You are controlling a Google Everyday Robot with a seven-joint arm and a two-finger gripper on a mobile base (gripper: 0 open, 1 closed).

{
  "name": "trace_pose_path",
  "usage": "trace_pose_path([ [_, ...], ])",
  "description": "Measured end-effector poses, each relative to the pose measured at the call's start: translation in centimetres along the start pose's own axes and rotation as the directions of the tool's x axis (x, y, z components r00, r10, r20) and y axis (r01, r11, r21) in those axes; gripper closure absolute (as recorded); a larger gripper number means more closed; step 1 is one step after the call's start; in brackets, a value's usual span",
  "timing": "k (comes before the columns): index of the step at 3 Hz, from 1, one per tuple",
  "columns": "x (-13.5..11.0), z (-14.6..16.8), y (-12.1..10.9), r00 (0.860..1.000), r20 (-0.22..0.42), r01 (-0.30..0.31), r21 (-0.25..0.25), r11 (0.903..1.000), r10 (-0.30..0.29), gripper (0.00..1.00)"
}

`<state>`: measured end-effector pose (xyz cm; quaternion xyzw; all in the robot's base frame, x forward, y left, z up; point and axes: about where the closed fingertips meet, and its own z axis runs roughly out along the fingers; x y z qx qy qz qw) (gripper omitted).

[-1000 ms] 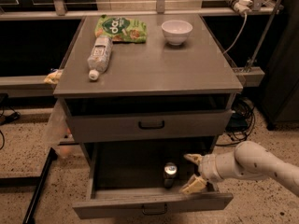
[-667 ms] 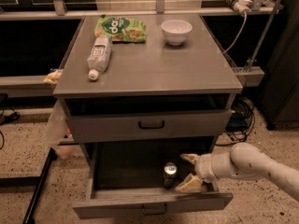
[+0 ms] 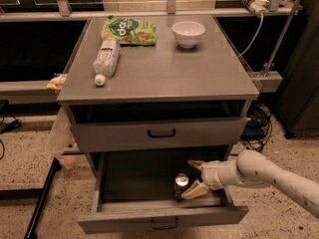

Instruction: Pick redbull can from middle drawer and place on counter

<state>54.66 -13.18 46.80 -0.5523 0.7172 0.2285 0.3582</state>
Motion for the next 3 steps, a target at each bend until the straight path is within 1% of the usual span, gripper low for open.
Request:
trace_pose_path([
  [1, 0.4, 1.8, -0.4, 1.0, 0.011, -0.01, -0.007, 0.9999, 0.01, 0.25],
  [2, 1.0, 3.7, 0.3, 0.999, 0.024, -0.024, -0.035, 0.9991, 0.025, 0.37],
  [3, 1.0, 3.8, 0.4, 0.999, 0.025, -0.025, -0.036, 0.9991, 0.026, 0.56],
])
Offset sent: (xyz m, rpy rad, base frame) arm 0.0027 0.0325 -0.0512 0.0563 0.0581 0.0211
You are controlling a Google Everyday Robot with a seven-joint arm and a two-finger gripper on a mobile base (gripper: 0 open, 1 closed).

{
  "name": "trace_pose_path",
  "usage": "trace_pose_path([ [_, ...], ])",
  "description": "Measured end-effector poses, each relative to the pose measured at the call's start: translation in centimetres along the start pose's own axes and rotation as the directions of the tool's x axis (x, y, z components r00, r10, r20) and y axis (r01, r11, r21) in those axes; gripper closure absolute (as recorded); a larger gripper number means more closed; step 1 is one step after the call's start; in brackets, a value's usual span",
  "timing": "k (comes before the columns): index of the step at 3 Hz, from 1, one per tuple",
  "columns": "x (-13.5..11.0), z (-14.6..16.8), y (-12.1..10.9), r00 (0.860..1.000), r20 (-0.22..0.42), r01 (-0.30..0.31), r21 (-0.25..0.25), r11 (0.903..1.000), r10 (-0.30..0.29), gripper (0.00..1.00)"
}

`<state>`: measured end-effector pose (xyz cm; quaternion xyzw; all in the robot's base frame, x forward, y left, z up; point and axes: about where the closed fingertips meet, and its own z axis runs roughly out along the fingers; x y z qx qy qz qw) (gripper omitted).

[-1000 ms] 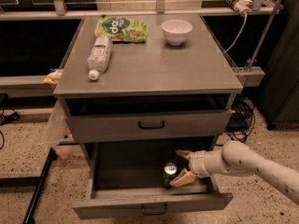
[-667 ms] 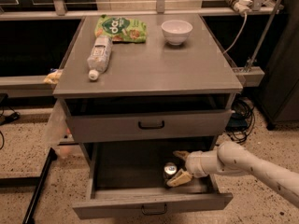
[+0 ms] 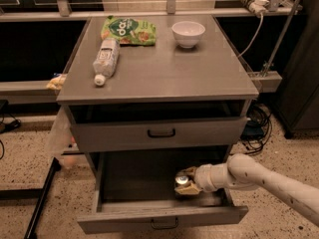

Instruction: Pick redbull can from middle drawer and place on counter

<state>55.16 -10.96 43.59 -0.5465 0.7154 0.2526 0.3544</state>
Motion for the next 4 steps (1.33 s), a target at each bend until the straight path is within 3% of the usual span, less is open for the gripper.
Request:
trace_pose_path([
  [1, 0.0, 0.0, 0.0, 1.0, 0.0, 0.0, 0.0, 1.0, 0.0, 0.79],
  [2, -2.2, -2.3, 0.7, 1.0, 0.015, 0.01, 0.008, 0.9999, -0.01, 0.99],
  [3, -6.7, -6.1, 1.3, 1.0, 0.028, 0.004, -0.003, 1.0, -0.004, 1.0],
  [4, -12.6, -10.4, 0.9, 1.0, -0.008, 0.005, -0.018, 0.9998, -0.005, 1.0],
])
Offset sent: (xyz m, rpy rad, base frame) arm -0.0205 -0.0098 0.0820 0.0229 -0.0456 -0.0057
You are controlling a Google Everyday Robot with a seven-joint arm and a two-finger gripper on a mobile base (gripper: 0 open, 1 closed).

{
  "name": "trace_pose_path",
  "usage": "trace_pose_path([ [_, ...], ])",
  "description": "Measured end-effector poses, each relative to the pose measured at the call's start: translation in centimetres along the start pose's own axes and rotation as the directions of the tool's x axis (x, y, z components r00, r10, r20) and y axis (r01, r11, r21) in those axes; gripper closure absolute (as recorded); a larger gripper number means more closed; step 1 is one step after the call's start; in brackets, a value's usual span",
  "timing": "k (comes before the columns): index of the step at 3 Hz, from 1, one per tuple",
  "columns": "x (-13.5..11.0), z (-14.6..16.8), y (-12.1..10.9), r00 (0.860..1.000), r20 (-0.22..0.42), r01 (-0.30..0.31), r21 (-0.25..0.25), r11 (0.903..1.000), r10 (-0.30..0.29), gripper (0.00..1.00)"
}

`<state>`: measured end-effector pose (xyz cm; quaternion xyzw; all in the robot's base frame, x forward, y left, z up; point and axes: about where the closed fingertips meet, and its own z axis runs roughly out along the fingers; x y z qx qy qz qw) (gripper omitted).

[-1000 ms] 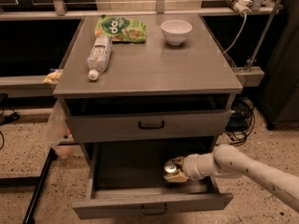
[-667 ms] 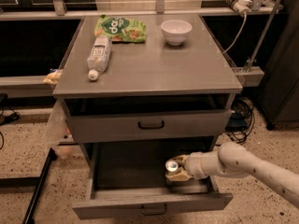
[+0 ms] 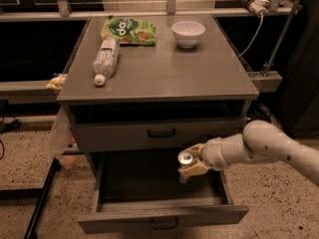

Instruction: Pick redbull can from middle drawer and place on counter

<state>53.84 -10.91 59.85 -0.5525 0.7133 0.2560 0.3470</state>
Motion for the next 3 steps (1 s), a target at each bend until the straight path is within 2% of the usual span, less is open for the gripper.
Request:
trace_pose_path([
  [1, -6.6, -4.8, -1.4, 0.996, -0.089, -0.002, 0.027, 0.9996, 0.004, 1.0],
  [2, -14.7, -9.4, -2.2, 0.981, -0.195, 0.039, 0.096, 0.9946, -0.02, 1.0],
  [3, -23.5, -14.9, -2.2, 0.964, -0.257, 0.127, 0.207, 0.9701, -0.071, 1.0],
])
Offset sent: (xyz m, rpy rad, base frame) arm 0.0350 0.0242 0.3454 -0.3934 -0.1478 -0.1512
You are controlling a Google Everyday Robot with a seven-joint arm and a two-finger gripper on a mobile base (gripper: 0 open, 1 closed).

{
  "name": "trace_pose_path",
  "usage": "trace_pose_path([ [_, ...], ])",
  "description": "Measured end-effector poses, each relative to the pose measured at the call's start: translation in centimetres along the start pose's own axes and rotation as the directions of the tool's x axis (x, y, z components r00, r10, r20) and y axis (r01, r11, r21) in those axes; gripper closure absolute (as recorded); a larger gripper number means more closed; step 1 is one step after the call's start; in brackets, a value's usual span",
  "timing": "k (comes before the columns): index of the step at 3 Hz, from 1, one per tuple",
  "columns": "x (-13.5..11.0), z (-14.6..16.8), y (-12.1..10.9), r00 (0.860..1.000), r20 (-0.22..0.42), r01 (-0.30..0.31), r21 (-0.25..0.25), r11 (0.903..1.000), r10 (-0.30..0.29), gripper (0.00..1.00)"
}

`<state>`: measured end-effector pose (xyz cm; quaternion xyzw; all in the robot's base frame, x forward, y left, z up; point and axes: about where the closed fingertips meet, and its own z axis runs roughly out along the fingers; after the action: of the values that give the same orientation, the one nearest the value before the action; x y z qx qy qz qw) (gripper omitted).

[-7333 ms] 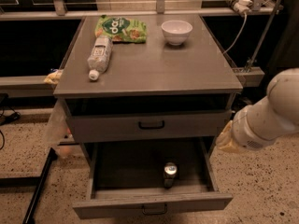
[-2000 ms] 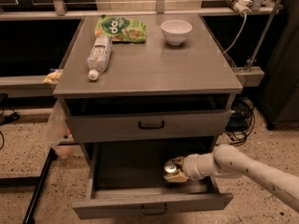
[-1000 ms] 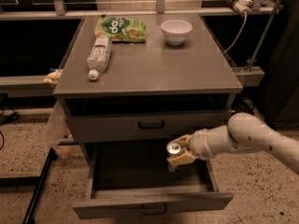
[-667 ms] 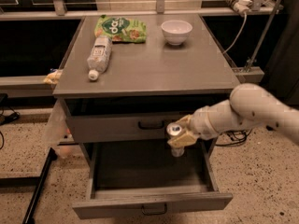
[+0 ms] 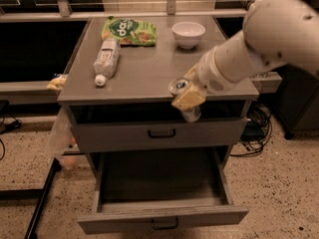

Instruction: Pick redbull can from middle drawer and place on counter

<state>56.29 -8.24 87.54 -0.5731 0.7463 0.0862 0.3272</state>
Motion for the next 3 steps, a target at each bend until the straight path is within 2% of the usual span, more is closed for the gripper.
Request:
trace_pose_path([
  [1, -2.2, -2.6, 0.2, 1.0, 0.003, 0.024, 0.048, 0.9985, -0.025, 1.0],
  [2, -2.2, -2.5, 0.2, 1.0, 0.003, 0.025, 0.047, 0.9986, -0.025, 1.0],
  [3, -3.9, -3.4, -1.6, 1.0, 0.012, 0.009, 0.055, 0.9984, -0.009, 1.0],
])
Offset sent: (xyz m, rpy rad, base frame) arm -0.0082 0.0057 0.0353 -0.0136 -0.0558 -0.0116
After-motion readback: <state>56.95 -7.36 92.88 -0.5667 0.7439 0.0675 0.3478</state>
